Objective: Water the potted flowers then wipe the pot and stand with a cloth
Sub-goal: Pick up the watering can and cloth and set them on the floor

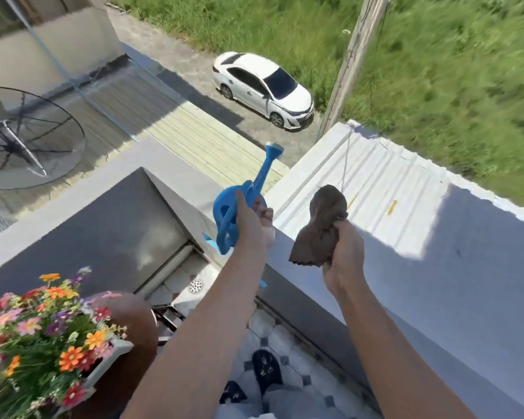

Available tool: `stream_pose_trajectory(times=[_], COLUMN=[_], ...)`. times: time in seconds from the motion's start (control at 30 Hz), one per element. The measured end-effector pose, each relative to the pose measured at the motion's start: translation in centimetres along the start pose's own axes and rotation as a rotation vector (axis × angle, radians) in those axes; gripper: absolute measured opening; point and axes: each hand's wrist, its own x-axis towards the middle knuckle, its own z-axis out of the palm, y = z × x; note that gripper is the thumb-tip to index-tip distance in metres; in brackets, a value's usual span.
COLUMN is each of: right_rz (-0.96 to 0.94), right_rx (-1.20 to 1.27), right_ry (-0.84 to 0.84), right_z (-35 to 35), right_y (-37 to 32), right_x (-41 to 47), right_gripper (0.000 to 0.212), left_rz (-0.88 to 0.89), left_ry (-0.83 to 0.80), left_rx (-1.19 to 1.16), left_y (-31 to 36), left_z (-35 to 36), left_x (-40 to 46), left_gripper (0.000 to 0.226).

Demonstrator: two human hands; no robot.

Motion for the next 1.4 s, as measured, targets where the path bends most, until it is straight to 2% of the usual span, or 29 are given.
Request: stream_pose_trajectory(times=[0.07, 0.17, 0.43, 0.57, 0.7, 0.8, 0.87, 0.93, 1.1, 1.27, 1.4], right_rz=[0.011, 0.037, 0.227, 0.387, 0.518, 0.561, 0.533, 0.489, 0.441, 0.496, 0.536], right_rx=[-0.015, -0.041, -0.15, -0.096, -0.116, -0.147, -0.278, -0.462, -0.874, -0.981, -0.995], right_ry=[-0.015, -0.039, -0.245, -0.331, -0.432, -0.521, -0.571, -0.588, -0.616, -0.552, -0.54], right_z=[-0.3, -0.2, 0.9, 1.7, 2.5, 2.3, 1.4, 0.4, -3.5, -6.4, -8.7], right_y=[0.2, 0.6, 2.7, 5.3, 9.9, 15.1, 19.6, 24.8, 39.0, 50.2, 57.5], right_x=[0.2, 0.4, -1.2, -2.7, -3.2, -2.2, -0.9, 1.0, 7.9, 14.8, 19.4], right_gripper=[0.028, 0.024, 0.018, 0.032, 0.058, 0.073, 0.062, 0.034, 0.038, 0.057, 0.044], left_rz=[0.016, 0.073, 0.197, 0.238, 0.285, 0.257, 0.216, 0.184, 0.022, -0.094, -0.152], left_ry=[0.015, 0.058, 0.194, 0.239, 0.251, 0.239, 0.256, 0.27, 0.316, 0.358, 0.388], left_rx=[-0.049, -0.01, 0.291, 0.552, 0.849, 1.019, 1.124, 1.222, 1.388, 1.465, 1.434], left_y=[0.3, 1.5, 7.5, 10.1, 10.1, 8.5, 6.8, 4.8, -2.1, -8.3, -11.6], left_z=[0.4, 0.6, -6.7, -10.7, -15.6, -20.9, -24.7, -28.8, -39.7, -50.2, -56.2], left_x=[1.4, 1.4, -0.4, -0.4, 2.2, 5.8, 8.4, 11.6, 21.8, 32.1, 38.8], left_gripper=[0.044, 0.043, 0.049, 0.047, 0.053, 0.057, 0.058, 0.058, 0.056, 0.05, 0.054])
